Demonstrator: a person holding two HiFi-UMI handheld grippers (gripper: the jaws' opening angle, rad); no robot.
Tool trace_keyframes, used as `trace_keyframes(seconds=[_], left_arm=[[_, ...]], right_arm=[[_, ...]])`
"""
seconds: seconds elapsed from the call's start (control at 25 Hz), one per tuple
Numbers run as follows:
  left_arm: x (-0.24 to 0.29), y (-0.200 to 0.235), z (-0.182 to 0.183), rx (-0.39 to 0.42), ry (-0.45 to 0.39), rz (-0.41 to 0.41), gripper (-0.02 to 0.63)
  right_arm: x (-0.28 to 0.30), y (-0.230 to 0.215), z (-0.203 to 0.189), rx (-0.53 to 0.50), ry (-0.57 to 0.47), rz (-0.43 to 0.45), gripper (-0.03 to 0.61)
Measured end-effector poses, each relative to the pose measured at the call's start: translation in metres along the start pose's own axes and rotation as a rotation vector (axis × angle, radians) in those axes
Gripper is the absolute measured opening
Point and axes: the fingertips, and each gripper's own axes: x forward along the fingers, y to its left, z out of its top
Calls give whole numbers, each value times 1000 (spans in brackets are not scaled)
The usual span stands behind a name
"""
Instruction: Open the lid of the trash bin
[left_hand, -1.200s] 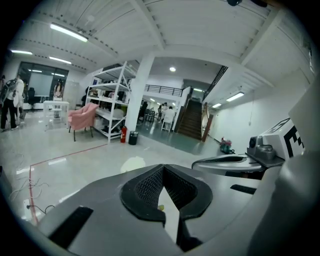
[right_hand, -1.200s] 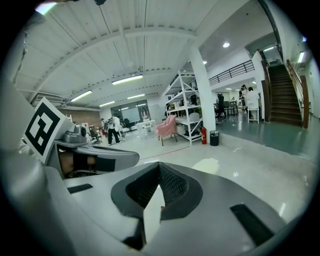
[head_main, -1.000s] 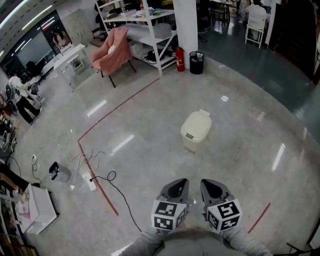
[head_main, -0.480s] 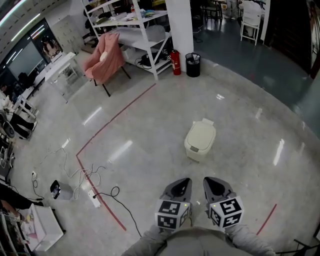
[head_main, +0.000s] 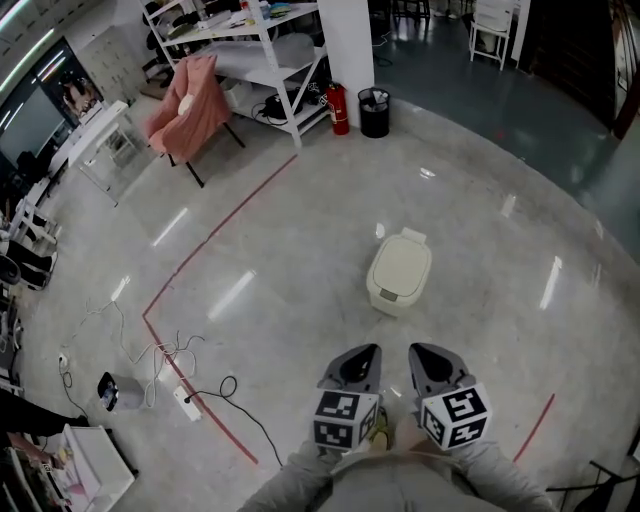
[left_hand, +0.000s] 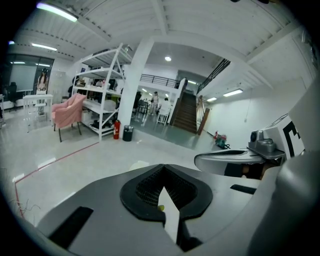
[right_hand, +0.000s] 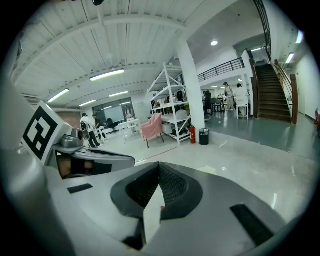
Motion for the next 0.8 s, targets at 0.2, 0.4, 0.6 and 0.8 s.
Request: trace_keyframes(seconds=[0.2, 0.4, 0.6, 0.8], left_arm=[[23, 11, -4, -2, 32, -1, 5], [55, 23, -7, -15, 64, 2, 5], [97, 38, -15, -27, 108, 4, 5], [144, 54, -31, -25, 158, 1, 5]], right_arm=[[9, -18, -7, 27, 43, -22, -3], [33, -47, -15, 44, 91, -38, -3], [64, -85, -17, 38, 131, -45, -3], [97, -122, -28, 48, 180, -58, -3]])
